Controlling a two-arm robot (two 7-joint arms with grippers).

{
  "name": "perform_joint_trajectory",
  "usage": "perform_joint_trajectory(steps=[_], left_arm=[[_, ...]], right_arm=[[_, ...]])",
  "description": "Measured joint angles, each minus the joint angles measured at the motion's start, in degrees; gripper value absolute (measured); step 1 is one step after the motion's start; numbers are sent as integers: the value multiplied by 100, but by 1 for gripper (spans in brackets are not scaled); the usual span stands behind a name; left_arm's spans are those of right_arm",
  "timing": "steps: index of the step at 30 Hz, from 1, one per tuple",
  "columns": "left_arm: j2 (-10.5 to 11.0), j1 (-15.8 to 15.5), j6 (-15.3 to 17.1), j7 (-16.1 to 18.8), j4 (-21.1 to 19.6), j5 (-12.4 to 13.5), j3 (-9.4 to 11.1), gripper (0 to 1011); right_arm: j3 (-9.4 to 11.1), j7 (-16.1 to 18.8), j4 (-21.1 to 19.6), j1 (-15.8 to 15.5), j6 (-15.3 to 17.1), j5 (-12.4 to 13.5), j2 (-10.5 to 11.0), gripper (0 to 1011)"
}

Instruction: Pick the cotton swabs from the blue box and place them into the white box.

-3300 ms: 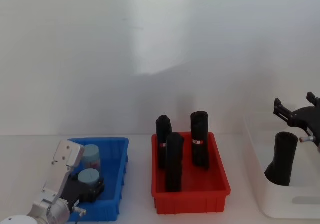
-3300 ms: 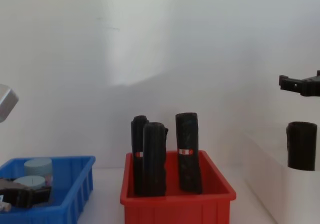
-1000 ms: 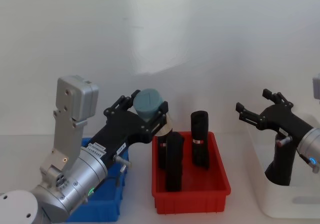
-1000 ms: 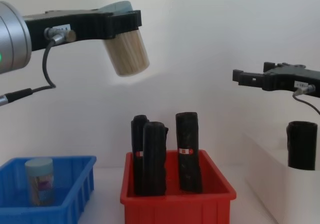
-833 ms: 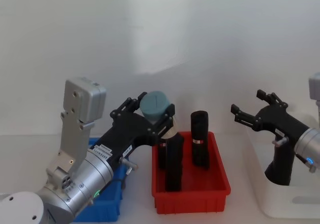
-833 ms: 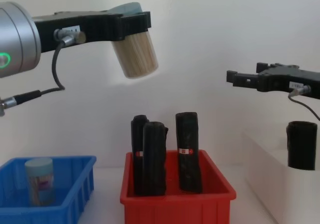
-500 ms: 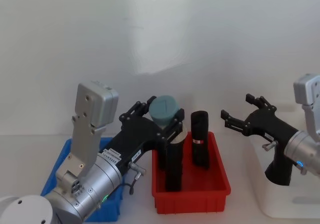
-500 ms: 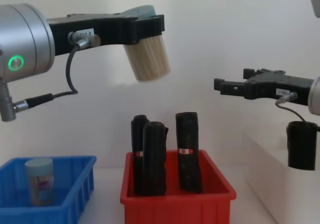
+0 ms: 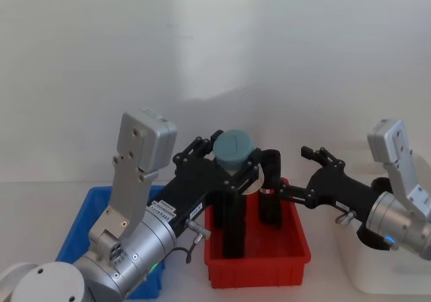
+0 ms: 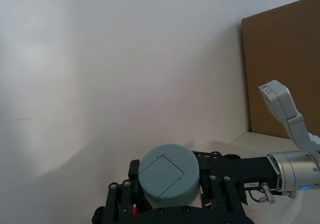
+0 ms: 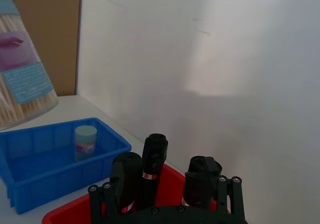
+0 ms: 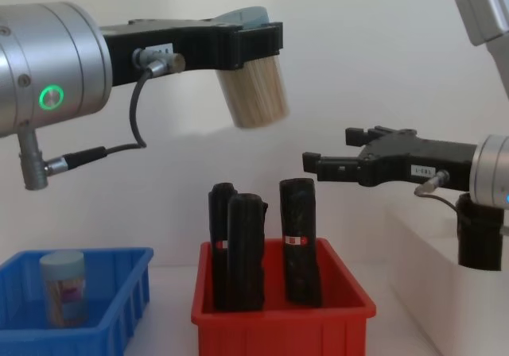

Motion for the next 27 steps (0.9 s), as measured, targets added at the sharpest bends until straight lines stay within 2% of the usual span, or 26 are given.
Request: perform_joint_trajectory(steps=[6, 8, 15, 23, 27], left_arm=[[-82, -64, 19, -70, 51, 83, 38, 689], [-114, -86, 27, -97, 72, 112, 52, 689], [-217, -160, 41, -181, 161, 194, 105, 689], [-308, -215, 59, -256, 250, 267, 153, 689], [-317, -216, 72, -257, 268, 281, 157, 689]], right_arm=[[-86, 292, -423, -288, 19, -30, 118, 1002], [-129, 406, -773, -509, 61, -22, 212, 1002], [-228, 563, -1501, -976, 153, 53, 415, 1002], [-289, 602, -2038, -1269, 184, 88, 559, 1002], [-290, 507, -2238, -1370, 194, 89, 630, 1002]])
